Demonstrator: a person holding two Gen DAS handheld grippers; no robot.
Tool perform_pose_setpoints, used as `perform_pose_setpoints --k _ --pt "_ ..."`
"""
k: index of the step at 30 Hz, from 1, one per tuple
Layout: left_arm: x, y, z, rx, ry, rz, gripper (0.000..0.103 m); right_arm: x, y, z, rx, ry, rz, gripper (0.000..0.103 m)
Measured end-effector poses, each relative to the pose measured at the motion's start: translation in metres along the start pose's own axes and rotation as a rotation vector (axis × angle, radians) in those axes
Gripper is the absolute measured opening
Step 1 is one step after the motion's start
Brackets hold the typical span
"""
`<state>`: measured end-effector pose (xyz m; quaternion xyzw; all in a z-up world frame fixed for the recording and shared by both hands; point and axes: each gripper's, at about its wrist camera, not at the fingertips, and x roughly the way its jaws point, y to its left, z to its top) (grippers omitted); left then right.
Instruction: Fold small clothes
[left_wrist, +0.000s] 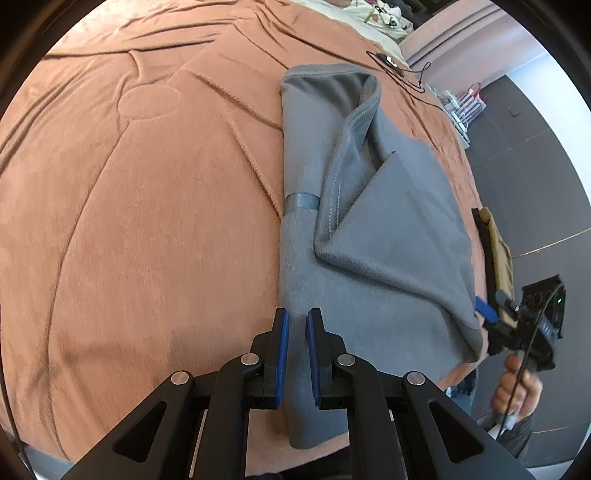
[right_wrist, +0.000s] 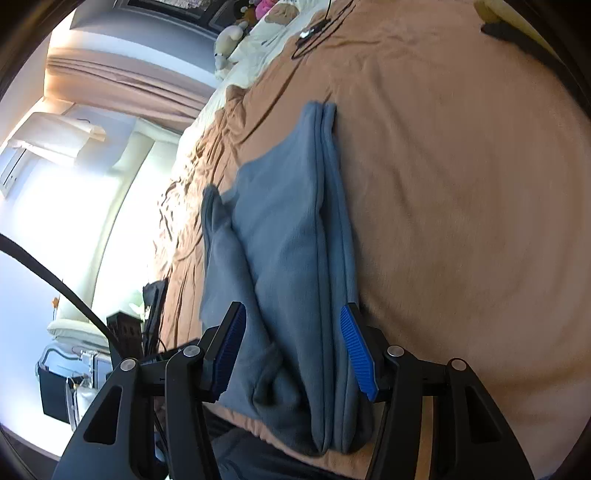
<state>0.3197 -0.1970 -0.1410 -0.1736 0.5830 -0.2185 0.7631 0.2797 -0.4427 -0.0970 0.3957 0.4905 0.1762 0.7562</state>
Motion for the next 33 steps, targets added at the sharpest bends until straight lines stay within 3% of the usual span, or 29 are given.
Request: perform_pose_setpoints --k 8,21,24,26,29,33 --pt "-0.002 0.002 -0.002 -0.016 0.001 -0.019 0.01 -0.002 0.002 -0.011 0.005 0.002 0.041 0.052" --pt "-0.003 0.004 -0.001 -0.017 0.005 -0.025 0.01 0.002 -0.007 -0.018 0.024 0.048 0.009 0.051" --pt "-0.003 0.003 -0.001 -0.009 0.01 -0.014 0.01 0.013 -0.004 -0.013 0.031 0.063 0.001 0.032" --pt "-0.001 0.003 -0.001 -0.014 0.02 -0.003 0.01 0.018 -0.008 -0.011 0.07 0.058 -0.013 0.012" --pt "0.0 0.001 -0.002 -0.019 0.032 0.001 0.01 0.019 -0.018 -0.009 0.153 0.036 -0.007 0.003" --pt "0.0 -0.002 -0.002 -0.011 0.036 0.013 0.01 0.007 -0.02 -0.011 0.164 -0.005 -0.005 0.0"
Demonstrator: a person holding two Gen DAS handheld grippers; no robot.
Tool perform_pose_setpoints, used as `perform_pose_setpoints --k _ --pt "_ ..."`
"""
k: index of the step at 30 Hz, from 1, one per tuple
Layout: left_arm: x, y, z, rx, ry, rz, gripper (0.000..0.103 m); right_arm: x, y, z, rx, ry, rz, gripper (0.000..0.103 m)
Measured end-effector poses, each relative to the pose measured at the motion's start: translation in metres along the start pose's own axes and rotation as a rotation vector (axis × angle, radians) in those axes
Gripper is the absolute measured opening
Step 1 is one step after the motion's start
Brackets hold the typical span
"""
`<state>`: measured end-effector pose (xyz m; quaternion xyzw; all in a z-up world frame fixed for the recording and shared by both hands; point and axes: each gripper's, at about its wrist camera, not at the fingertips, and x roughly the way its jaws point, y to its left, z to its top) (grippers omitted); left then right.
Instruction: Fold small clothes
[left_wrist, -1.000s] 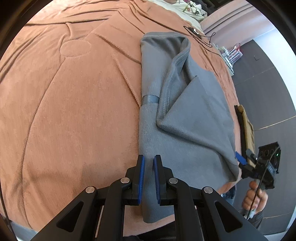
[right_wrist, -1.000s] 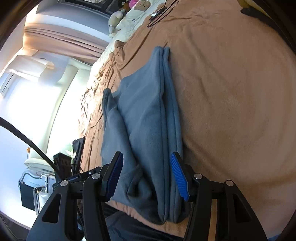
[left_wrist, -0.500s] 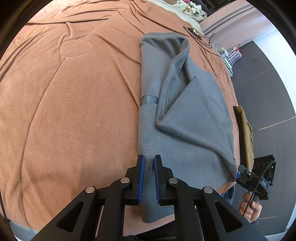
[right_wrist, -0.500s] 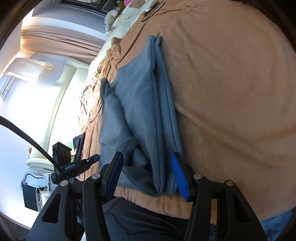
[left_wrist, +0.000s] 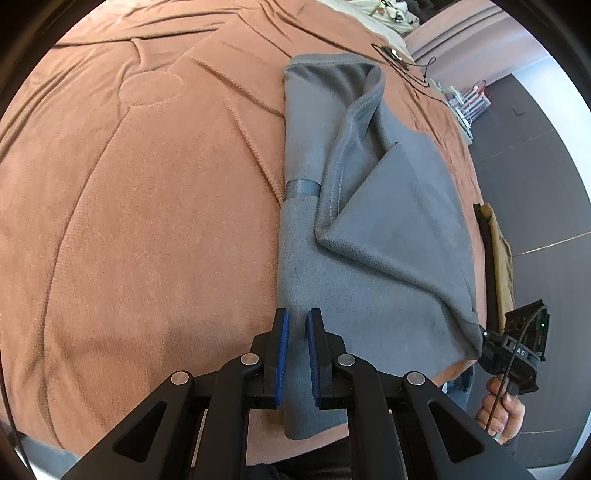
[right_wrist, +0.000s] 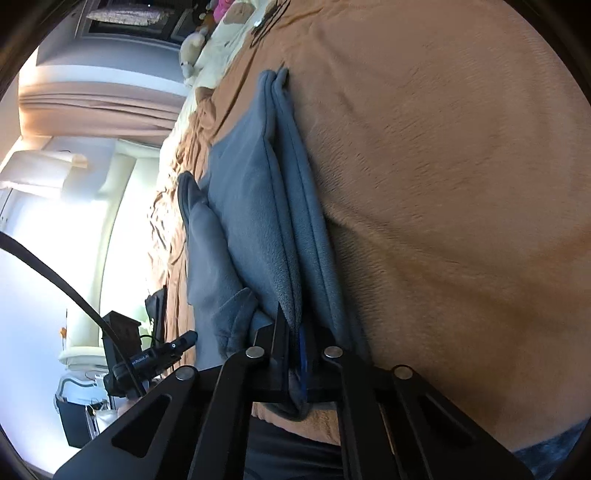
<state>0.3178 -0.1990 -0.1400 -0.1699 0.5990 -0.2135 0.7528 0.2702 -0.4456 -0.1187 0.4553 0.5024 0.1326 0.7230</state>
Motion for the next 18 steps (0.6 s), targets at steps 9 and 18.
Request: perform_pose_setpoints --k 9,18 --pt "-0.002 -0.016 0.004 0.017 -0.011 -0.009 0.01 -0.015 0.013 -0.015 -0.064 -0.025 -0.03 0.0" --pt "-0.016 -0.031 0.025 0.044 -0.043 -0.046 0.01 -0.023 0.005 -0.016 -0.047 -0.009 -0.023 0.007"
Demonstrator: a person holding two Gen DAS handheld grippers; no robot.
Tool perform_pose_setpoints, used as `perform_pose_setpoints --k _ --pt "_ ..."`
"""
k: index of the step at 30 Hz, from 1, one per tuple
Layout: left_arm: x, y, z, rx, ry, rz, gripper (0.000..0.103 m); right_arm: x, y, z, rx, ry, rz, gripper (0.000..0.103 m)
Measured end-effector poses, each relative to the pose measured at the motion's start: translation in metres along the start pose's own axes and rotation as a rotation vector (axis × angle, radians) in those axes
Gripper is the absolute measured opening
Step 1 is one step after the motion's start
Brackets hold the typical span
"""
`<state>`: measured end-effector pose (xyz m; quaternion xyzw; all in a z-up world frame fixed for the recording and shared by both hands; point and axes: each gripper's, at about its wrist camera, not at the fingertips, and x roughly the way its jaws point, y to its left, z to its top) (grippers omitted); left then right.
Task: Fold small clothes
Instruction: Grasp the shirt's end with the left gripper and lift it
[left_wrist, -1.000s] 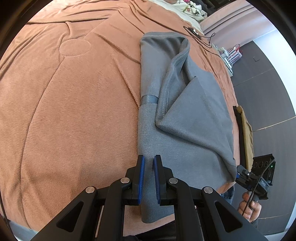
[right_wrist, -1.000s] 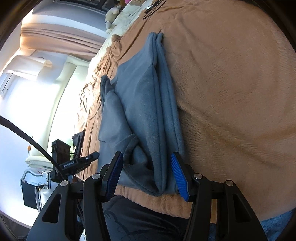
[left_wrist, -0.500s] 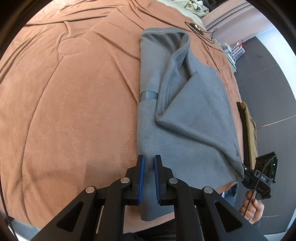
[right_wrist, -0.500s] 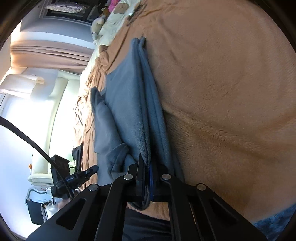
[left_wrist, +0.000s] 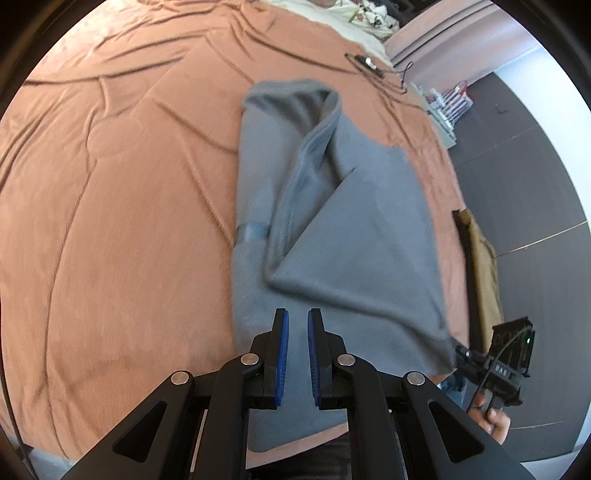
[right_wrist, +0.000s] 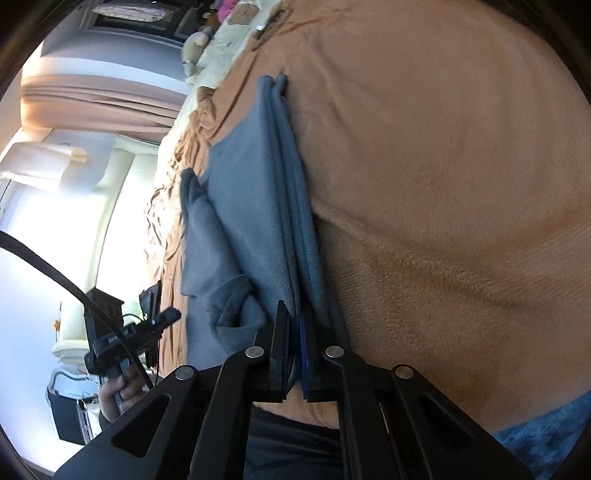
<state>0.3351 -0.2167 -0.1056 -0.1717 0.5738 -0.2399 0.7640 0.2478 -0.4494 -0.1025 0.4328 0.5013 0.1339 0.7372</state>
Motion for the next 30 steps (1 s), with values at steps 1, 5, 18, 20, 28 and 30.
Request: perform_pose_setpoints --k 1,5,18,20,28,30 --pt "-0.002 -0.001 0.002 0.001 -0.007 -0.002 0.01 -0.005 0.0 0.0 -0.01 -0.007 -0.005 0.018" --pt "0.002 -0.003 0.012 -0.007 -0.001 -0.002 0.026 -0.025 0.017 -0.005 -0.094 -0.079 -0.044 0.063" --pt "0.043 -0.001 0.007 -0.084 0.112 -0.054 0.046 -0.001 0.066 -0.024 -0.285 -0.029 -0.094 0.063" --pt "0.047 0.005 0.007 -0.124 0.096 -0.082 0.046 0.004 0.066 -0.022 -0.282 -0.024 -0.098 0.063" --pt "0.037 0.005 0.028 -0.179 -0.002 -0.093 0.027 0.007 0.065 -0.028 -0.277 -0.019 -0.167 0.063" --pt "0.03 -0.007 0.034 -0.152 -0.019 -0.118 0.013 0.003 0.066 -0.031 -0.272 -0.023 -0.171 0.063"
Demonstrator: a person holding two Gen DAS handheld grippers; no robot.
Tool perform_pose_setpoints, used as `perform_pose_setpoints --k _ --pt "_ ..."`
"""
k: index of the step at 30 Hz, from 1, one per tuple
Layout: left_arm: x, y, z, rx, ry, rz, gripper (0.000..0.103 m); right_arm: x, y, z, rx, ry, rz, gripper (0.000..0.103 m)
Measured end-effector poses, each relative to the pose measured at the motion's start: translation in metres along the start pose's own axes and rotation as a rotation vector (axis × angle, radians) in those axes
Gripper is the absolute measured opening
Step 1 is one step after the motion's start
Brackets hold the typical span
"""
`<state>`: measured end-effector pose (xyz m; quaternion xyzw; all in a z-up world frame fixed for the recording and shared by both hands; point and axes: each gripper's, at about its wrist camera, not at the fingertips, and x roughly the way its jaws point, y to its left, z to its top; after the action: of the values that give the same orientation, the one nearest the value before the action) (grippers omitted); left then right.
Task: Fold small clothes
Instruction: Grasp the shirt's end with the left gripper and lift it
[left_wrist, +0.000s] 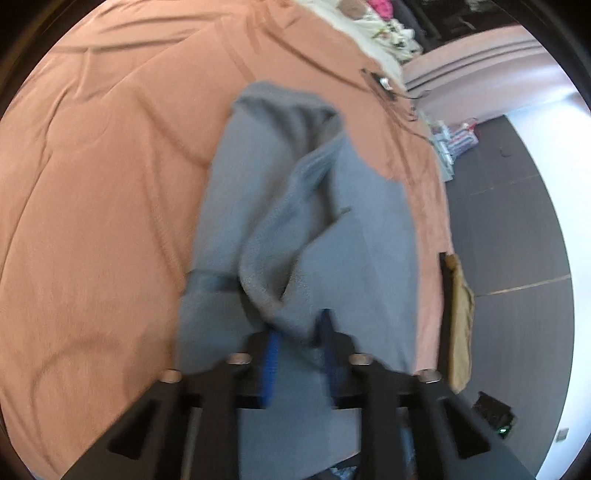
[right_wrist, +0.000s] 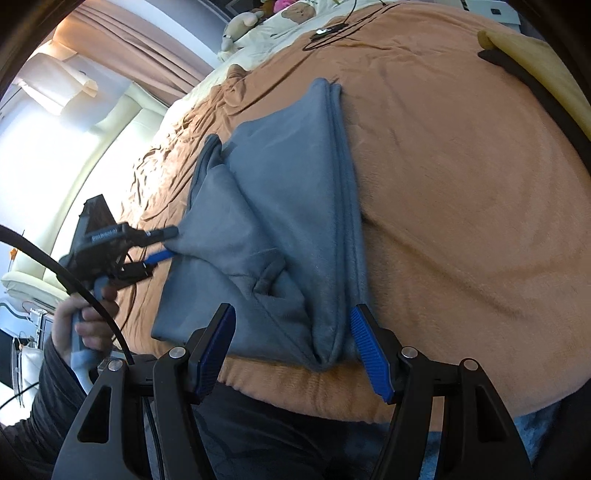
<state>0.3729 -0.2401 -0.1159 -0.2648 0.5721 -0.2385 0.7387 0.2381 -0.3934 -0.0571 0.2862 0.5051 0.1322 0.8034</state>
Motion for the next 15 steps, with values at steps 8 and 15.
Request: perform_pose_setpoints --k 8,15 --pt "-0.007 -0.059 0.019 0.14 -0.026 -0.041 0.008 -0.011 -0.007 -0.01 0.034 -0.007 -0.002 0.063" --pt "0.001 -0.1 0.037 0.238 -0.019 -0.041 0.007 -0.013 -0.014 -0.009 0.058 -0.017 0.004 0.063"
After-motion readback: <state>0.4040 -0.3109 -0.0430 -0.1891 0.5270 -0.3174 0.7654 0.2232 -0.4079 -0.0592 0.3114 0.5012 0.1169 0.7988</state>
